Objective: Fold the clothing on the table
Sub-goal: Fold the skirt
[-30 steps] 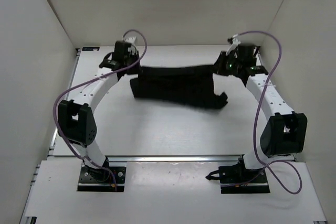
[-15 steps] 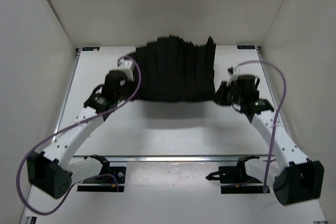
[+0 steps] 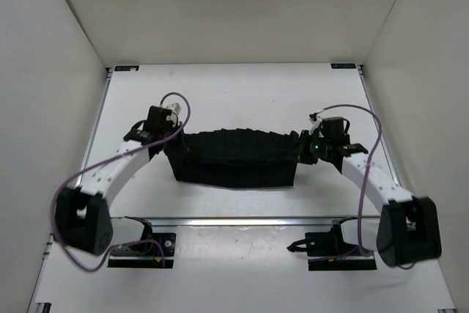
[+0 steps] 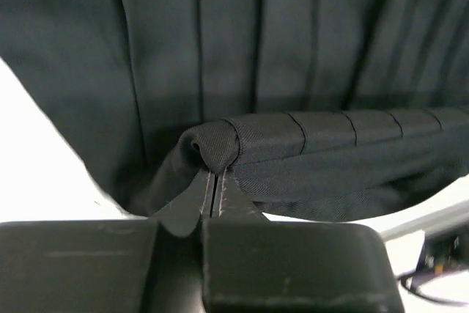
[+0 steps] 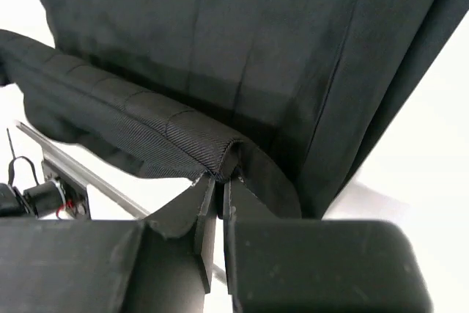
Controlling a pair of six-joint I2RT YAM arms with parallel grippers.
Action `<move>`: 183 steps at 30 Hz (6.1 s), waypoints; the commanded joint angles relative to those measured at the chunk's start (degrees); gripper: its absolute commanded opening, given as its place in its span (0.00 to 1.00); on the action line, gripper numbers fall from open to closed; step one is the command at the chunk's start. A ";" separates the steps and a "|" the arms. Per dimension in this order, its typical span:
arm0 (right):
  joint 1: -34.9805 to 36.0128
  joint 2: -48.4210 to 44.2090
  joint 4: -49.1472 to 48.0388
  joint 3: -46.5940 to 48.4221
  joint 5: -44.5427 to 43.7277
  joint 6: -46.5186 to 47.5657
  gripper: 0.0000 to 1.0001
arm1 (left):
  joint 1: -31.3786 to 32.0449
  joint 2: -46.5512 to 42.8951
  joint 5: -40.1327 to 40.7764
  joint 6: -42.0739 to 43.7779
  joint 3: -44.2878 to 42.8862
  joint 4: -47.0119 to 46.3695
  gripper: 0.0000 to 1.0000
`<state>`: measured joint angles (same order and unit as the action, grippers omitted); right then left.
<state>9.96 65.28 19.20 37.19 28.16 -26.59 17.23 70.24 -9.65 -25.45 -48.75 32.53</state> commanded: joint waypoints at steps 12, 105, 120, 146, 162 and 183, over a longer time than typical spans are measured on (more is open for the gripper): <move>-3.27 30.69 -10.77 27.67 3.92 5.94 0.67 | -5.36 31.27 2.27 1.55 -24.54 -2.91 0.49; 21.25 31.95 1.98 42.00 -5.14 -2.77 0.44 | 10.98 38.75 -18.21 -7.07 -12.15 -20.32 0.18; 10.88 16.55 -0.65 22.50 -10.76 -1.63 0.38 | -0.35 16.79 -13.55 -3.99 -9.26 -15.66 0.94; 12.91 27.64 -8.83 18.54 -4.87 0.05 0.03 | 14.85 29.69 1.47 -5.66 -12.16 -20.93 0.10; 2.53 13.65 4.87 25.29 -6.87 8.91 0.45 | 12.74 18.02 7.27 2.24 -14.17 -8.73 0.98; 0.24 15.67 9.54 15.99 -7.77 14.19 0.28 | 6.23 -0.01 27.05 9.54 -7.24 16.50 0.99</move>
<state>9.74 79.59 29.47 53.74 19.57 -13.91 23.31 72.55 15.03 -16.12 -57.06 45.93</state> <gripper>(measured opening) 0.280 0.987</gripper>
